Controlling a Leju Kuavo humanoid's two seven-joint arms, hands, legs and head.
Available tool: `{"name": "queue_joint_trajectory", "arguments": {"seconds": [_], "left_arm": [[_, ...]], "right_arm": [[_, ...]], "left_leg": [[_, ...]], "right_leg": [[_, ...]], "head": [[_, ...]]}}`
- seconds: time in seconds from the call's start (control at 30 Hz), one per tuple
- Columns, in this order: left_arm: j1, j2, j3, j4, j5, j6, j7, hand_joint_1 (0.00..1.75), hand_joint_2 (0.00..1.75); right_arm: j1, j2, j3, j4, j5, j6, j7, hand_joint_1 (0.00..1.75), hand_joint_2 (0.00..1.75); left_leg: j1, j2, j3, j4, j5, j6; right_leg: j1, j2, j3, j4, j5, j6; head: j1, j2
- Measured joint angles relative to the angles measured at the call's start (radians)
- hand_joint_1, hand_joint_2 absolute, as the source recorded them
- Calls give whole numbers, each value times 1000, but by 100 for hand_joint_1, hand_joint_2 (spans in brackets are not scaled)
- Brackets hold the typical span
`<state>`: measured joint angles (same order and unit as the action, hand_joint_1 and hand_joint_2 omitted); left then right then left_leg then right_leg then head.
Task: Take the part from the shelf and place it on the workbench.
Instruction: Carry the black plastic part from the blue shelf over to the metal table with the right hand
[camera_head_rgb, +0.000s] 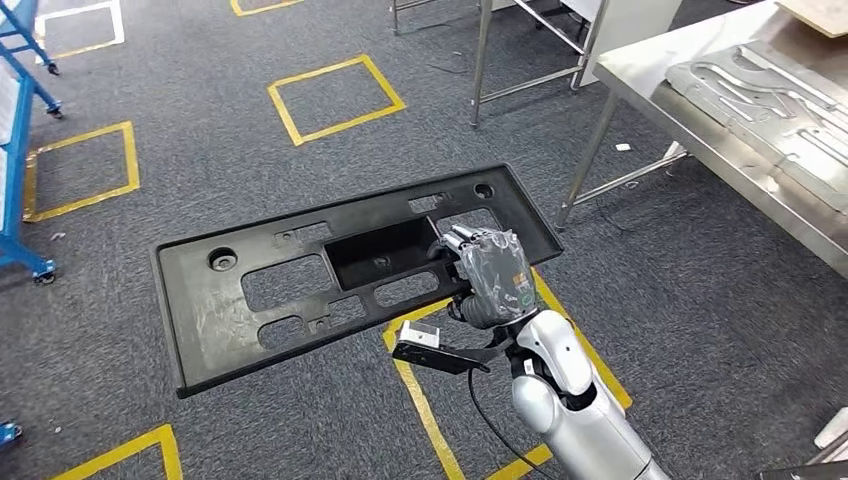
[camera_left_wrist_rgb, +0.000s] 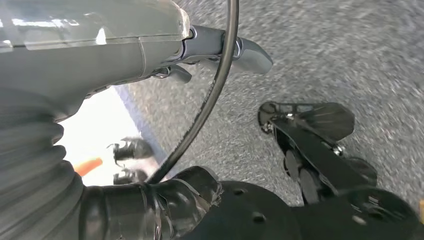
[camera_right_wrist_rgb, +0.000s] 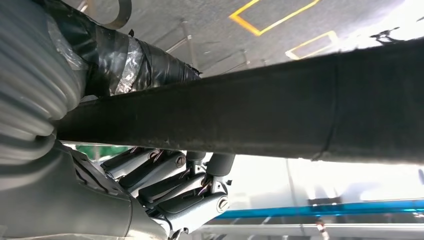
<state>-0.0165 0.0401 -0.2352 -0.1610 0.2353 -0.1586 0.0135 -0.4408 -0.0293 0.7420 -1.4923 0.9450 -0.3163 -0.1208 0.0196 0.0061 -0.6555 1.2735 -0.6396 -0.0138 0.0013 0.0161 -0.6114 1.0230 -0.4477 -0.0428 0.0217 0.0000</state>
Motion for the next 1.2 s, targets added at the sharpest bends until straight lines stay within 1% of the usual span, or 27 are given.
{"name": "queue_joint_trajectory", "arguments": {"seconds": [0.03,0.07,0.1,0.13,0.17,0.23,0.3,0.37,0.43,0.47,0.5,0.53,0.57,0.6,0.67,0.73,0.77,0.8,0.83,0.9,0.93,1.0,1.03,1.07,1.13,1.17,1.2], "left_arm": [[1,-1,3,0,3,5,-8,0,175],[1,-1,6,0,2,12,-14,0,175],[1,-1,8,0,-4,22,-17,0,175],[2,-2,9,0,-15,34,-20,0,175],[3,-2,8,0,-29,45,-29,0,175],[3,-2,1,0,-52,56,-57,0,175],[0,-1,-6,0,-65,55,-79,0,175],[-1,-1,-9,0,-69,53,-87,0,175],[0,1,-11,0,-74,53,-101,0,175],[-2,4,-13,0,-76,50,-108,0,175],[-4,6,-15,0,-77,44,-112,0,175],[-9,8,-16,0,-76,35,-107,0,175],[-13,9,-17,0,-73,26,-96,0,175],[-17,9,-18,0,-68,21,-81,0,175],[-22,10,-19,0,-51,23,-46,0,175],[-24,9,-16,0,-27,35,-15,0,175],[-25,9,-12,0,-17,40,-2,0,175],[-26,8,-8,0,-10,44,9,0,175],[-27,8,-6,0,-5,48,18,0,175],[-25,8,-3,-1,-1,53,22,0,175],[-24,8,-2,-1,1,54,20,0,175],[-21,8,1,-1,4,54,15,0,175],[-20,8,2,-1,4,54,14,0,175],[-20,8,3,-1,5,54,13,0,175],[-19,8,3,-1,5,54,13,0,175],[-18,8,3,-1,5,54,13,0,175],[-19,9,4,-1,5,54,13,0,175]], "right_arm": [[-2,2,1,6,1,1,0,175,175],[-3,2,2,10,3,0,1,175,175],[-1,0,2,10,6,-6,3,175,175],[7,-10,2,3,6,-20,4,175,175],[28,-32,-2,-18,-2,-41,2,175,175],[98,-109,-22,-85,-44,-95,-24,175,175],[172,-194,-60,-151,-88,-129,-62,175,175],[217,-256,-99,-194,-105,-134,-80,175,175],[237,-294,-122,-224,-112,-129,-87,175,175],[243,-306,-129,-235,-119,-122,-92,175,175],[247,-314,-134,-242,-129,-112,-98,175,175],[248,-320,-139,-245,-140,-101,-104,175,175],[245,-322,-145,-246,-148,-91,-111,175,175],[239,-323,-151,-246,-152,-85,-116,175,175],[221,-324,-158,-246,-147,-81,-121,175,175],[211,-323,-161,-249,-136,-85,-118,175,175],[211,-323,-163,-250,-131,-88,-115,175,175],[213,-324,-168,-253,-128,-92,-111,175,175],[216,-325,-174,-258,-126,-97,-108,175,175],[221,-329,-191,-271,-124,-108,-103,175,175],[223,-330,-201,-277,-124,-113,-101,175,175],[230,-332,-217,-284,-123,-116,-99,175,175],[235,-333,-223,-286,-122,-116,-99,175,175],[239,-334,-228,-288,-122,-116,-99,175,175],[243,-335,-235,-291,-121,-116,-99,175,175],[243,-335,-238,-293,-121,-116,-99,175,175],[244,-335,-241,-294,-121,-116,-99,175,175]], "left_leg": [[0,-2,-14,14,11,0],[0,-5,-9,-10,40,1],[1,-14,12,-70,83,3],[2,-35,40,-132,116,6],[3,-55,63,-186,137,8],[2,-82,85,-231,142,14],[2,-68,88,-240,144,23],[4,-41,93,-251,148,36],[2,-8,96,-257,149,45],[1,10,96,-257,147,49],[0,25,97,-257,146,51],[-1,40,98,-257,144,51],[-1,52,100,-257,141,50],[-1,64,104,-257,139,48],[-3,84,112,-256,131,40],[-8,104,119,-256,126,29],[-11,114,123,-258,124,25],[-10,121,125,-259,120,20],[-9,111,127,-254,112,15],[-4,56,103,-192,70,9],[-3,25,75,-132,41,7],[-2,3,7,-7,-2,6],[-2,1,-13,21,1,6],[-2,-1,-17,13,23,7],[0,-21,19,-96,103,12],[1,-43,41,-156,131,15],[2,-61,57,-198,146,18]], "right_leg": [[1,16,0,2,-1,0],[2,32,1,6,-2,1],[1,48,1,11,-4,3],[1,62,-1,15,-6,7],[1,73,-3,21,-9,13],[1,85,-8,24,-12,25],[-1,95,-9,22,-11,38],[0,67,-24,52,-33,49],[-1,16,-74,152,-89,60],[-4,2,-106,217,-117,65],[-8,-5,-130,265,-129,70],[-11,-9,-140,282,-125,73],[-14,-14,-129,260,-102,75],[-16,-23,-102,207,-69,75],[-9,-72,-34,76,-19,68],[2,-104,-4,16,-11,57],[7,-97,-4,13,-12,52],[4,-85,-2,10,-12,46],[1,-72,2,6,-10,40],[-6,-50,9,-2,-6,27],[-7,-39,10,-3,-6,23],[-6,-12,11,-1,-8,18],[-5,4,11,1,-9,17],[-5,21,12,4,-10,16],[-7,52,12,11,-14,20],[-6,66,9,18,-17,24],[-7,79,5,23,-18,30]], "head": [[0,0],[0,0],[0,0],[0,0],[0,0],[0,0],[1,0],[4,0],[7,0],[8,0],[8,0],[8,0],[8,0],[8,0],[8,0],[8,0],[8,0],[7,0],[7,0],[7,0],[7,0],[6,0],[6,0],[6,0],[6,0],[6,0],[6,0]]}}
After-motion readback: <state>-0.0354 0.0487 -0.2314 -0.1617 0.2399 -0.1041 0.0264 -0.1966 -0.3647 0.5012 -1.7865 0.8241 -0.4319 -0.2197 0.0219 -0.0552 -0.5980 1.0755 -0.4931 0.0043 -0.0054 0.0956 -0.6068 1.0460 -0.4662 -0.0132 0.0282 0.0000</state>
